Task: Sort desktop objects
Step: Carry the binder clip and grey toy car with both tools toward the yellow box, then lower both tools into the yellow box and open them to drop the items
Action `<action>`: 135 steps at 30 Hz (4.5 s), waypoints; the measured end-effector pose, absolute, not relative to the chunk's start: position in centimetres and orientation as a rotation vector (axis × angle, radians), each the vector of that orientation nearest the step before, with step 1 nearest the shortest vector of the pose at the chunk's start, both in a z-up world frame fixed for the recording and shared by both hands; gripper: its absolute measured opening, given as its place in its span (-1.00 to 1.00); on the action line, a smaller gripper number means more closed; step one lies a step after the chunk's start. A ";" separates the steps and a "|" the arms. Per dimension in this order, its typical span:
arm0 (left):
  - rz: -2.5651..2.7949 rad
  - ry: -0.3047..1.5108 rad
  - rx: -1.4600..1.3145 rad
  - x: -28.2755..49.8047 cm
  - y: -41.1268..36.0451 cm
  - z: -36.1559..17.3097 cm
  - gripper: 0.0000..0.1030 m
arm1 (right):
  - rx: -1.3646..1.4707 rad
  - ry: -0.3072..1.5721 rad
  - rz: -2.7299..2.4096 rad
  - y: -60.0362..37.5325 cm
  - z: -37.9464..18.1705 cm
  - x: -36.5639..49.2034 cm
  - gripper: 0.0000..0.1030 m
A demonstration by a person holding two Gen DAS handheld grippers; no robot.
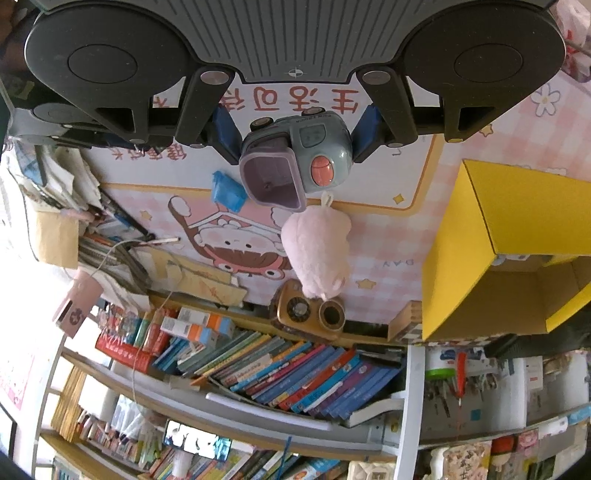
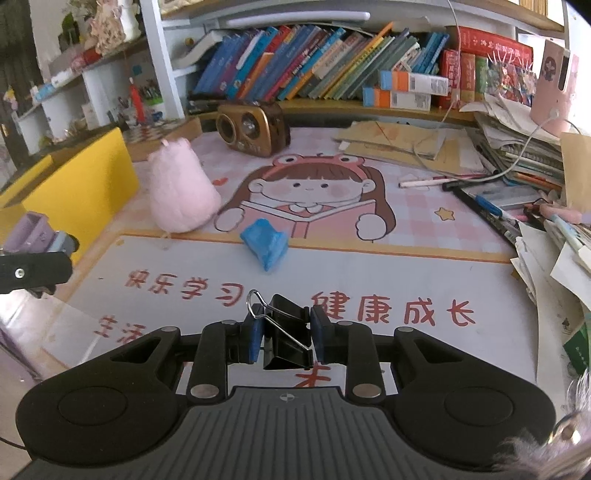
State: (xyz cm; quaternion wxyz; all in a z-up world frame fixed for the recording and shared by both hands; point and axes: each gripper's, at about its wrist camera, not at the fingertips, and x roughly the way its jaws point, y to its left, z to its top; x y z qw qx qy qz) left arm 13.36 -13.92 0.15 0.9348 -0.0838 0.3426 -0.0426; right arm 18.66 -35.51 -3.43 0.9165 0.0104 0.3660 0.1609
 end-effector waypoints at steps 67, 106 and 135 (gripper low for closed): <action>-0.211 0.659 -0.262 -3.8 9.3 1.2 0.23 | -0.009 0.767 0.422 -11.7 1.6 -0.9 -0.52; -0.080 0.574 -0.314 0.6 14.2 2.7 0.23 | -0.066 0.729 0.585 -4.7 3.2 5.8 -0.52; 0.054 0.463 -0.245 16.0 14.7 5.7 0.23 | -0.073 0.544 0.708 -3.2 8.5 24.0 -0.52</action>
